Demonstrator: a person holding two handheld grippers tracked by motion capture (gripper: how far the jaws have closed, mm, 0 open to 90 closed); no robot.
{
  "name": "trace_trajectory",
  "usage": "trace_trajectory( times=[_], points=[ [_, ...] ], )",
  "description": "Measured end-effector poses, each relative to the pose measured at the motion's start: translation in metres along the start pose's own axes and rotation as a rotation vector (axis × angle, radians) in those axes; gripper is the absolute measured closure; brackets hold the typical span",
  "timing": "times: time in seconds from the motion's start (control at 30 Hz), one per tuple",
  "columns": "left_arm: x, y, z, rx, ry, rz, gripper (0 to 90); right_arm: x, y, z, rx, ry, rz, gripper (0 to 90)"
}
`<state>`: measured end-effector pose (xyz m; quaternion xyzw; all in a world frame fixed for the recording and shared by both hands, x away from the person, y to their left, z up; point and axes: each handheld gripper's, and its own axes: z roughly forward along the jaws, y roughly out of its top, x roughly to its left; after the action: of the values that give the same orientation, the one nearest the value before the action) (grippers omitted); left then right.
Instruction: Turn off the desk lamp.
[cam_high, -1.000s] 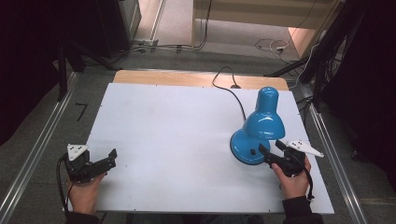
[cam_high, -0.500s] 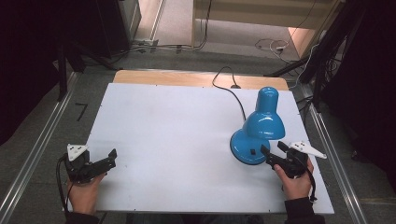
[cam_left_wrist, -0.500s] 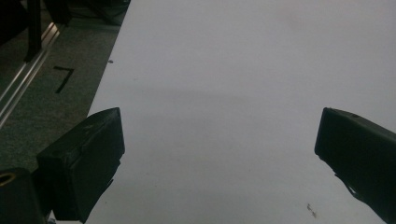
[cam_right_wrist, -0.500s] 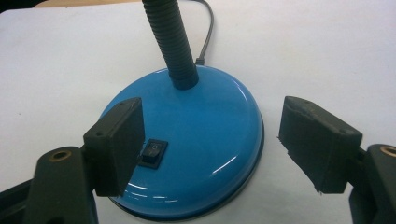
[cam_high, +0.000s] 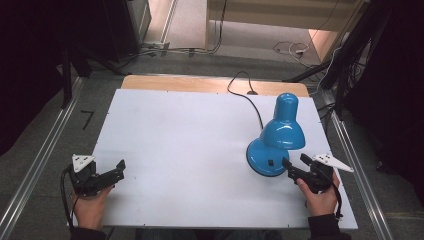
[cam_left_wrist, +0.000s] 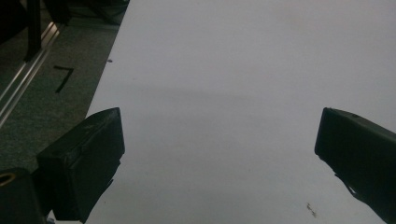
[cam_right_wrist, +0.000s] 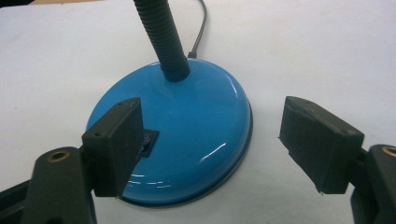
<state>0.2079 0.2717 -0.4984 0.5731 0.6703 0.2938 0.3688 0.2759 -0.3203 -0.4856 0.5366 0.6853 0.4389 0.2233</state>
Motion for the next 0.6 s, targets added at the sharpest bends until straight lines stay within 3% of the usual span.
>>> trace_trajectory(
  times=[0.6],
  points=[
    [0.0001, 0.0000, -0.0002, 0.001, -0.001, 0.000, 2.0, -0.0086, -0.0031, -0.0079, 0.004, -0.015, 0.010, 19.8]
  ],
)
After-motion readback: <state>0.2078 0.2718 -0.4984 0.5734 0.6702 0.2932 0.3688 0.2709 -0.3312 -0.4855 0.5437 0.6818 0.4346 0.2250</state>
